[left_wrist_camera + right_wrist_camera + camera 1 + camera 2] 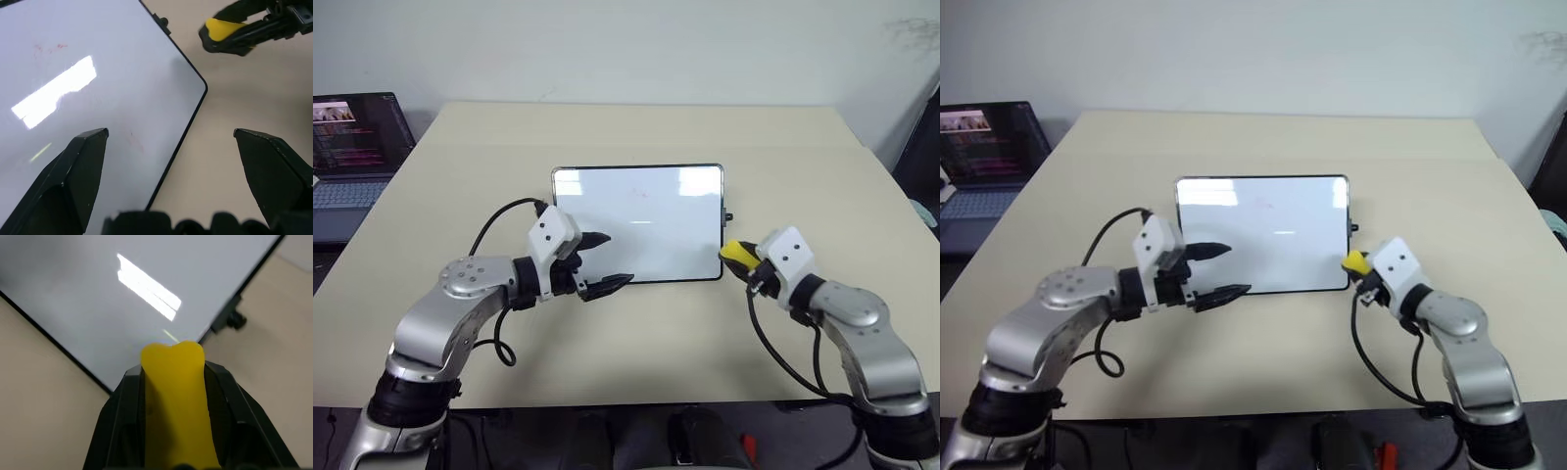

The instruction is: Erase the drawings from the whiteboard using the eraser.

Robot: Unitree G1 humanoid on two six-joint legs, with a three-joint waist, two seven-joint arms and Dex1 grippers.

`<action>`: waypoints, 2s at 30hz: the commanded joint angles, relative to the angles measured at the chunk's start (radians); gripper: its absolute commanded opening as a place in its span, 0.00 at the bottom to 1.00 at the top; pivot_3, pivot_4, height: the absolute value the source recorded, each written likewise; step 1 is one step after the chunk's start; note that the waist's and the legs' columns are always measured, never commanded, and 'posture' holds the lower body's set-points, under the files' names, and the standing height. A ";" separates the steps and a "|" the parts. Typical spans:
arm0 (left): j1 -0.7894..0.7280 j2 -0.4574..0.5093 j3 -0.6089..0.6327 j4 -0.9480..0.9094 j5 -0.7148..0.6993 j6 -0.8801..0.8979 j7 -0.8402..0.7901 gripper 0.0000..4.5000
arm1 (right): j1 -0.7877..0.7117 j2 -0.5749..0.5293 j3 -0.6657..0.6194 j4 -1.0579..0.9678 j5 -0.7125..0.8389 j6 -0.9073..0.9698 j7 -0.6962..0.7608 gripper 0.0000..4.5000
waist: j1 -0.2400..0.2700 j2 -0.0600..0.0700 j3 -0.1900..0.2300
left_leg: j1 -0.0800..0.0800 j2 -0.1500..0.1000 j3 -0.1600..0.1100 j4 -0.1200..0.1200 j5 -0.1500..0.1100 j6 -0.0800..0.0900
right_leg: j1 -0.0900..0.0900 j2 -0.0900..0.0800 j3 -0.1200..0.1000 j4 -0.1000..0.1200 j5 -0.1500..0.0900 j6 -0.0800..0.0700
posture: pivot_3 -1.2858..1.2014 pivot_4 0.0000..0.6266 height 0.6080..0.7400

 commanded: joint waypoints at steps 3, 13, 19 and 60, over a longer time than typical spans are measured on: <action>-0.093 -0.033 -0.076 0.061 0.039 -0.084 -0.075 1.00 | 0.042 0.049 -0.080 0.017 -0.003 0.047 -0.131 0.29 | -0.004 0.000 0.000 | 0.000 0.000 0.001 0.000 0.000 0.000 | 0.000 0.000 0.001 0.000 0.000 0.000 | 0.52 0.24 1.00; -0.235 -0.151 -0.238 0.195 0.145 -0.240 -0.199 1.00 | -0.020 0.163 -0.180 0.180 0.058 0.107 -0.273 0.29 | -0.004 0.000 0.000 | -0.001 -0.002 0.002 0.001 0.000 0.000 | 0.000 0.002 0.002 0.000 0.000 0.000 | 0.52 0.24 1.00; -0.246 -0.184 -0.268 0.221 0.187 -0.276 -0.223 1.00 | -0.035 0.161 -0.204 0.210 0.104 0.125 -0.284 0.29 | -0.004 0.000 0.000 | -0.001 -0.001 0.002 0.001 0.000 0.000 | 0.000 0.003 0.001 0.000 0.000 0.000 | 0.52 0.24 1.00; 0.600 -0.565 0.203 -0.133 0.304 -0.462 0.670 1.00 | 0.410 0.335 -0.161 0.370 0.236 -0.829 -0.244 1.00 | 0.006 0.001 -0.001 | 0.003 0.000 0.003 0.002 -0.001 0.001 | 0.003 -0.007 0.004 0.000 0.000 0.004 | 0.52 0.24 1.00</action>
